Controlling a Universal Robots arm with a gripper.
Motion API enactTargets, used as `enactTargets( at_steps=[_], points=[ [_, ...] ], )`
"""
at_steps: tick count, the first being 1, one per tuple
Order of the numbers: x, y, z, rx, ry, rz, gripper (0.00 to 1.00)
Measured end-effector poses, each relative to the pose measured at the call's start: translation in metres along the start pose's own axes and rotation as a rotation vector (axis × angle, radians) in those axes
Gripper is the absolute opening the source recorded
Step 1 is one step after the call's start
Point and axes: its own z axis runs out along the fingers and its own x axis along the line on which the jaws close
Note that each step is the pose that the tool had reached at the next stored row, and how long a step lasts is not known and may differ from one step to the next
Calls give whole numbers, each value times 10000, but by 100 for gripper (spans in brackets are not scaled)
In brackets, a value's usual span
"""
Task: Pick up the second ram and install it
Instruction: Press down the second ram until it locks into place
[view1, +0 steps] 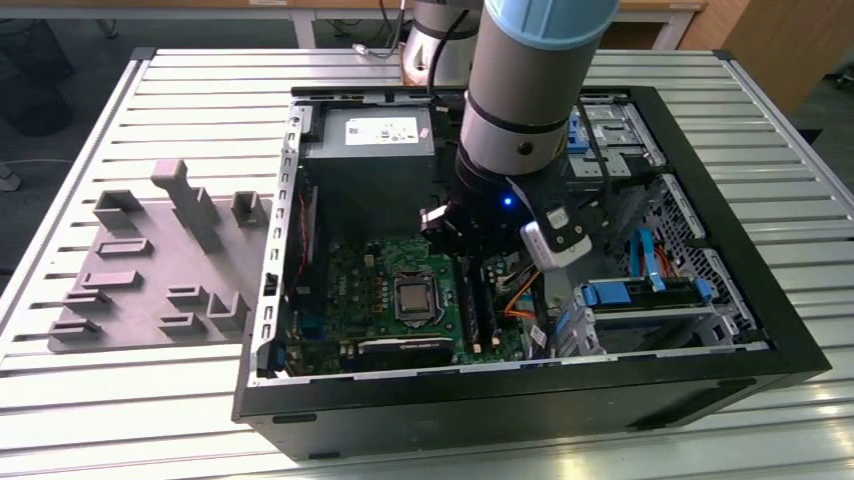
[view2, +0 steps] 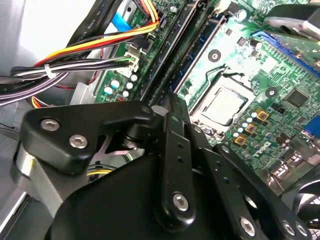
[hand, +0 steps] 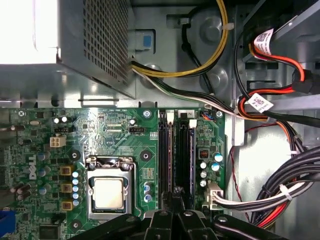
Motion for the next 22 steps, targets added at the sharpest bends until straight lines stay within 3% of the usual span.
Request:
enactTargets(
  at_steps=[7,22],
  points=[
    [0,0,0,3,1,0,11],
    [-11,5,196,48,38,0,11]
  ],
)
